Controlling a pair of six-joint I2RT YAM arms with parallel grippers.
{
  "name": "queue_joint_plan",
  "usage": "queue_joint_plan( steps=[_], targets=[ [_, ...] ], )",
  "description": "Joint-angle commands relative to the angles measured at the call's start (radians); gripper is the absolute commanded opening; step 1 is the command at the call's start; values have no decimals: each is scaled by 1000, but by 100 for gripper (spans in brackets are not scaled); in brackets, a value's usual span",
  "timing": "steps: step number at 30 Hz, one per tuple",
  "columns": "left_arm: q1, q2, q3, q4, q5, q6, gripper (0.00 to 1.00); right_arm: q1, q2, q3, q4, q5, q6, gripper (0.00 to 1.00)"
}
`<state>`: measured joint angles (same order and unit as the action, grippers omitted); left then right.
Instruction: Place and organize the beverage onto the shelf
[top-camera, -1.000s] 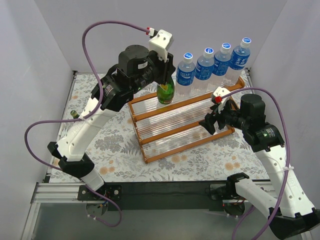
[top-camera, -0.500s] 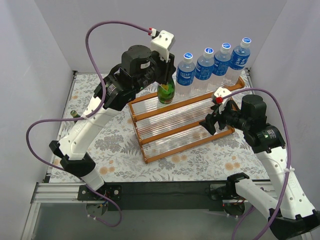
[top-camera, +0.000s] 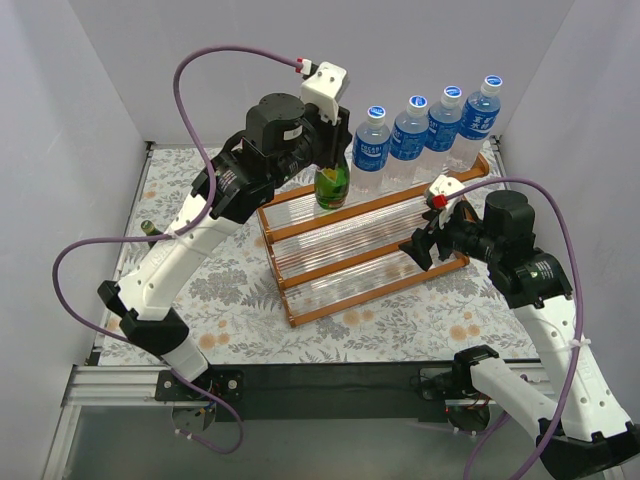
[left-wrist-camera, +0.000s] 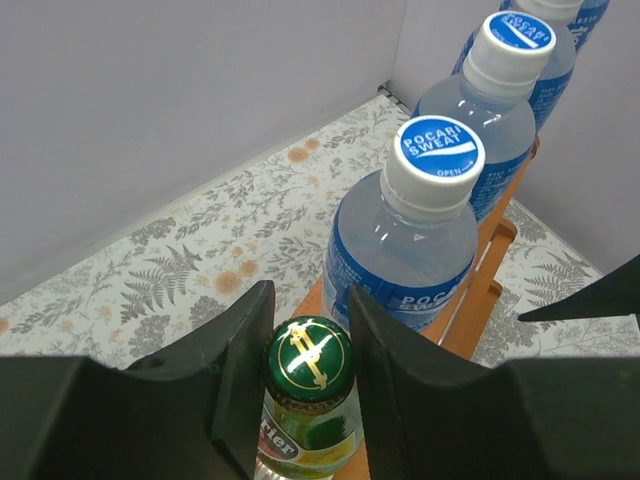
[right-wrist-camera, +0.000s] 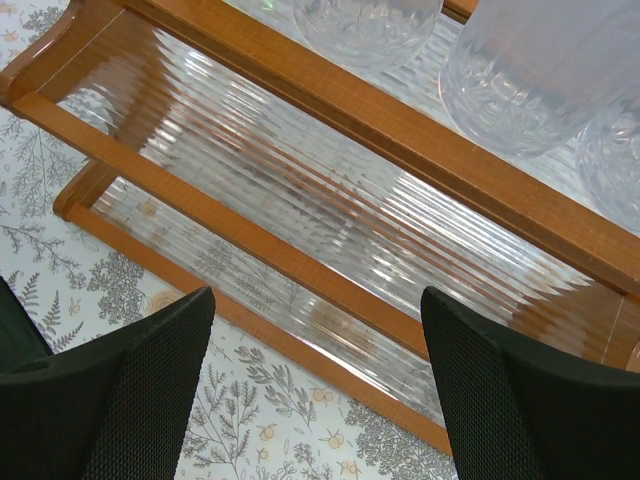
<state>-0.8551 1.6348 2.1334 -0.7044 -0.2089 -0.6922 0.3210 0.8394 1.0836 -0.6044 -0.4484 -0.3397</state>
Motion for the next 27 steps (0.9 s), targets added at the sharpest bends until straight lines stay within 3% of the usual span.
queue_joint_plan(
  steps=[1, 6, 13, 20, 27],
  targets=[
    [-7, -82, 2, 86, -27, -13, 35, -3, -17, 2, 18, -6, 4, 89],
    [-9, -90, 2, 86, -37, -20, 52, -3, -19, 2, 18, -6, 5, 89],
    [-7, -105, -4, 86, -50, -24, 56, -3, -20, 2, 17, -3, 5, 89],
    [-7, -136, 26, 91, -43, -35, 66, -3, -17, 13, 15, -10, -10, 90],
    [-7, -245, -9, 111, -70, -61, 74, -3, -25, 29, -11, -42, -94, 91]
  ],
)
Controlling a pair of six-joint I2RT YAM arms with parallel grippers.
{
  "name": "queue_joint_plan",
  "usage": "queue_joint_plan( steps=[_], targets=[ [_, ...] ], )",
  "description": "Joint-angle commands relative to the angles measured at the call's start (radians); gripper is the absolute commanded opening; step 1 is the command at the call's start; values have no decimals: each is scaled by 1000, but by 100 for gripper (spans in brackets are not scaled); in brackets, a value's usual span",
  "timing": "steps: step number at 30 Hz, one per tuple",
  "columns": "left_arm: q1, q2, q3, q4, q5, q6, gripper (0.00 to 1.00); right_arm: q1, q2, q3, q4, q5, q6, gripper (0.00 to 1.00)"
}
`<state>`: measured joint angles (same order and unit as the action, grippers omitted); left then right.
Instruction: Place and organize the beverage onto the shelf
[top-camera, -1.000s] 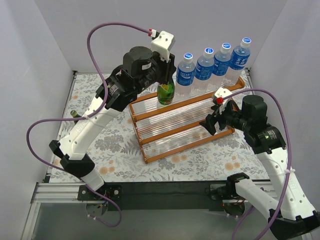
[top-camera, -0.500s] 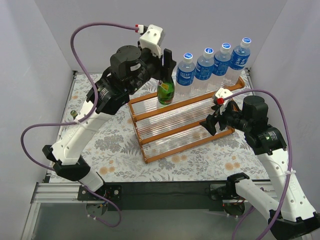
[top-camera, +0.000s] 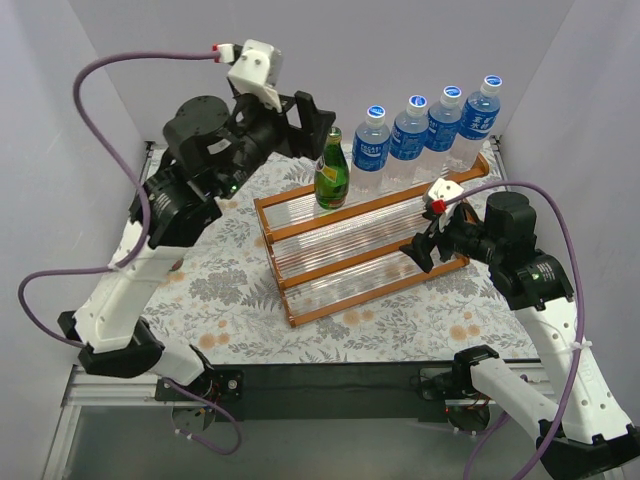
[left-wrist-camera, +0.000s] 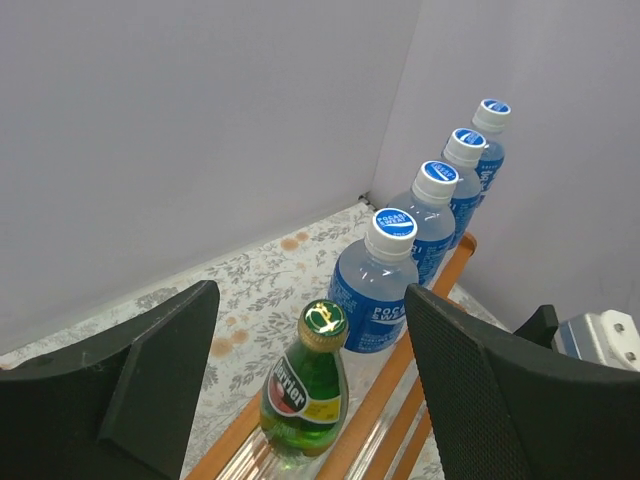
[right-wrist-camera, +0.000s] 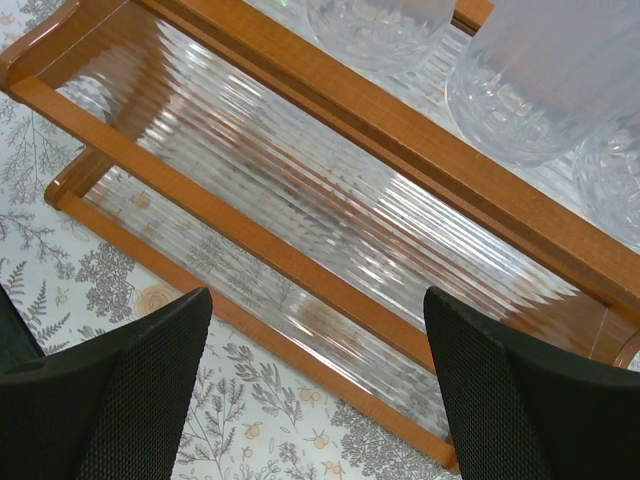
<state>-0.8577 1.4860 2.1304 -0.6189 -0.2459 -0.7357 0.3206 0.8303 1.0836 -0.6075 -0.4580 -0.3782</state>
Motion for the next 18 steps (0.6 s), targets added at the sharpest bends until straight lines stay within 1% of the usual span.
queue_joint_plan(
  steps=[1, 3, 4, 5, 6, 7, 8, 10, 11, 12, 13, 15, 16, 18],
  targets=[
    [-4, -122, -19, 12, -52, -22, 74, -3, -19, 30, -23, -39, -68, 92],
    [-4, -156, -52, -36, -130, -42, 76, -3, -25, 29, -34, -53, -100, 92],
    [-4, -200, -76, -45, -157, -48, 76, -3, -26, 27, -49, -60, -113, 92],
    [-4, -226, -148, -59, -218, -56, 77, -3, -28, 26, -57, -77, -125, 92],
    [-4, -254, -186, -65, -243, -77, 79, -5, -28, 25, -66, -79, -134, 92],
    [-4, -315, -234, -79, -274, -89, 80, -6, -30, 29, -77, -83, -154, 93],
    [-4, -341, -315, -90, -323, -105, 81, -5, -28, 33, -102, -90, -166, 93],
    [-3, -398, -398, -119, -360, -166, 83, -5, -26, 35, -130, -88, -201, 94],
    [-4, -438, -459, -169, -380, -188, 83, -6, -28, 35, -159, -84, -212, 94],
    [-4, -454, -486, -201, -419, -215, 83, -6, -22, 36, -173, -80, -218, 94],
    [-4, -472, -513, -253, -438, -273, 84, -9, -19, 38, -188, -82, -232, 94],
    [-4, -552, -616, -281, -492, -329, 84, -12, 3, 38, -239, -68, -237, 93],
    [-4, -584, -647, -309, -509, -384, 84, -17, 12, 36, -257, -65, -241, 92],
    [-4, -662, -690, -347, -539, -447, 84, -20, 36, 26, -293, -57, -249, 89]
  ],
)
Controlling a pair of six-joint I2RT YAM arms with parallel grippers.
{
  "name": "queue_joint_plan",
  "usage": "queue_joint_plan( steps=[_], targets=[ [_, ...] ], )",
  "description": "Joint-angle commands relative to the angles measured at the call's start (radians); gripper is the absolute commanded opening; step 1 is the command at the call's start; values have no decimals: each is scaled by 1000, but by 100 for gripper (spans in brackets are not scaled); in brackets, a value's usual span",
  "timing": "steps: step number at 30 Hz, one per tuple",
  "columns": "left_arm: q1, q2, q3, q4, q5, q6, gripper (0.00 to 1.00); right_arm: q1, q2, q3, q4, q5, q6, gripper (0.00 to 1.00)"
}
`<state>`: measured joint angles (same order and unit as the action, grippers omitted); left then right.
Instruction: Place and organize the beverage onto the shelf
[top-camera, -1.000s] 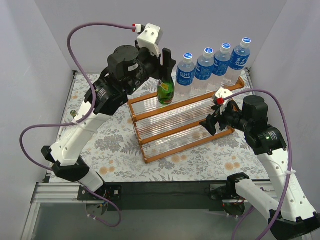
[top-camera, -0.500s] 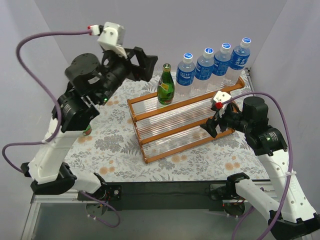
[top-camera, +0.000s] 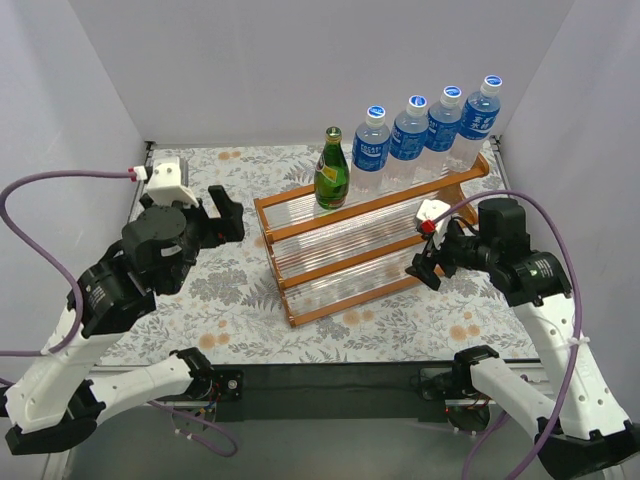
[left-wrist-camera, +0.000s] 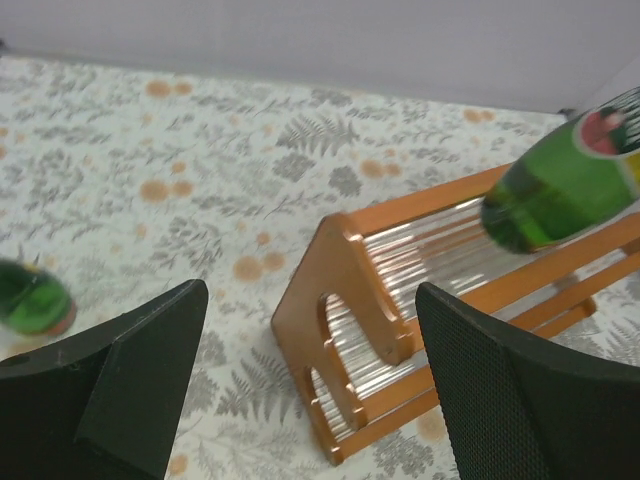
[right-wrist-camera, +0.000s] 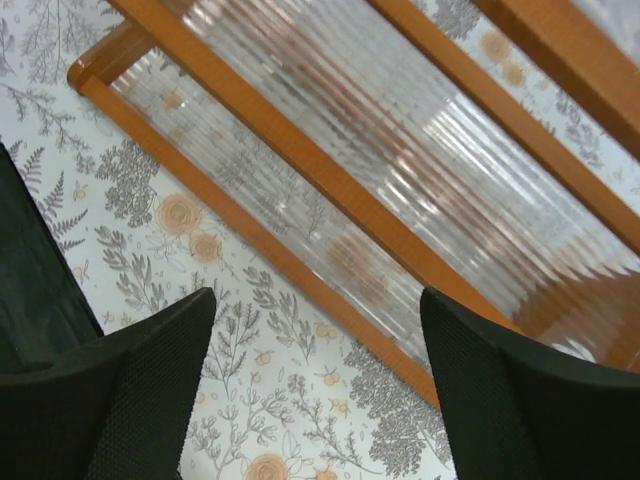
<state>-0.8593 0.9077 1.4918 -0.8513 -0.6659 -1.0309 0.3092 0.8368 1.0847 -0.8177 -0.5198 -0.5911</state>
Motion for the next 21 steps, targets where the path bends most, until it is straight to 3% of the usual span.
queue_joint_plan(
  steps=[1, 4, 9, 17, 20, 21],
  targets=[
    [-3, -105, -62, -147, -153, -202, 84, -12, 34, 18, -86, 9, -36, 86],
    [-3, -159, -110, -181, -208, -238, 84, -21, 24, -29, -78, 20, -44, 81],
    [-1, -101, -137, -253, -267, -299, 86, -44, -53, -141, -32, 20, -42, 80],
    [2, -69, -206, -149, -290, -256, 87, -79, -116, -226, 44, -12, -21, 81],
    [75, -1, -192, -98, -229, -181, 88, -78, -120, -238, 64, -11, -16, 81],
    [198, 13, -205, -65, -105, -144, 88, -79, -123, -252, 75, -6, -13, 81]
  ],
)
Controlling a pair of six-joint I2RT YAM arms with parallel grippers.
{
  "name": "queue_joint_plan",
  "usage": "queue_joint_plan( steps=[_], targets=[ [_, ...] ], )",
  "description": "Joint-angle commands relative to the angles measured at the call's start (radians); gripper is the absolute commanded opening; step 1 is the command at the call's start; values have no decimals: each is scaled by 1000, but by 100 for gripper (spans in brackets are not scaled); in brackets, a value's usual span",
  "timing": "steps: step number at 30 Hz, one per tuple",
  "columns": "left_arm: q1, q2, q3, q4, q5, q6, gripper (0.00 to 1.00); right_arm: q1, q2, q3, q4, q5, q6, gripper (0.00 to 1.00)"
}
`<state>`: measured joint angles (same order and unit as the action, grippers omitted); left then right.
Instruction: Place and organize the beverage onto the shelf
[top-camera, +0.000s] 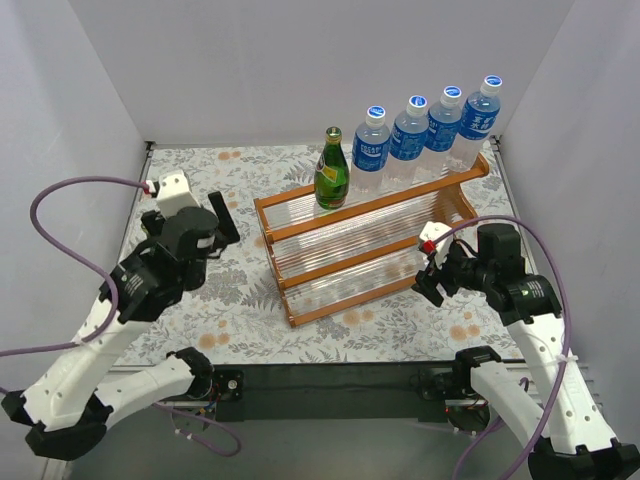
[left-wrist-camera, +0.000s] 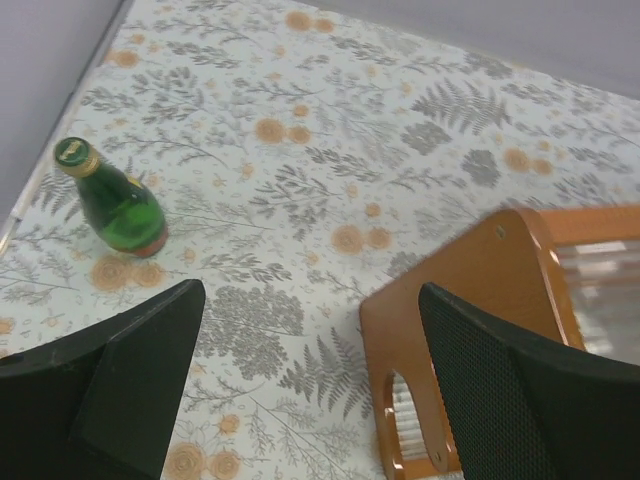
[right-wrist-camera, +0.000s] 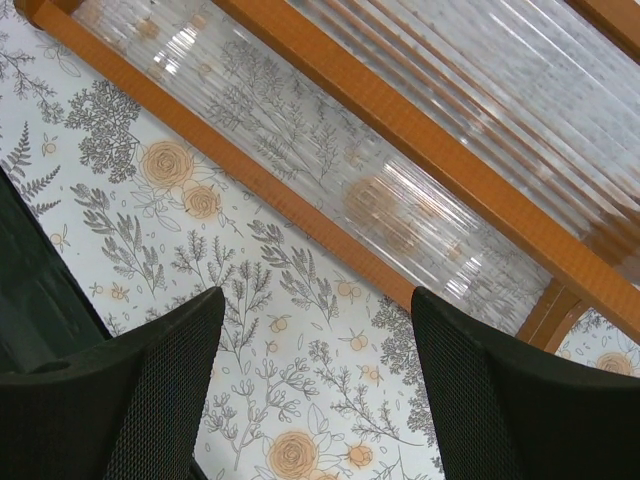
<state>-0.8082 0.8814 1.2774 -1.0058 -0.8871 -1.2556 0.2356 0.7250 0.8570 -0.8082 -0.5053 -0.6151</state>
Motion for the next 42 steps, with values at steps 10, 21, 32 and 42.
queue_joint_plan(
  steps=[10, 21, 32, 42],
  targets=[
    [765, 97, -81, 263, 599, 182, 88, -44, -76, -122, 145, 5, 3, 81],
    [908, 113, -358, 423, 451, 124, 93, -91, -124, -222, 230, -32, 2, 81],
    [965, 249, -372, 638, 468, 237, 91, -101, -165, -243, 247, -41, -2, 81],
    [1029, 433, -282, 658, 490, 239, 80, -101, -179, -250, 253, -35, -2, 80]
  ],
)
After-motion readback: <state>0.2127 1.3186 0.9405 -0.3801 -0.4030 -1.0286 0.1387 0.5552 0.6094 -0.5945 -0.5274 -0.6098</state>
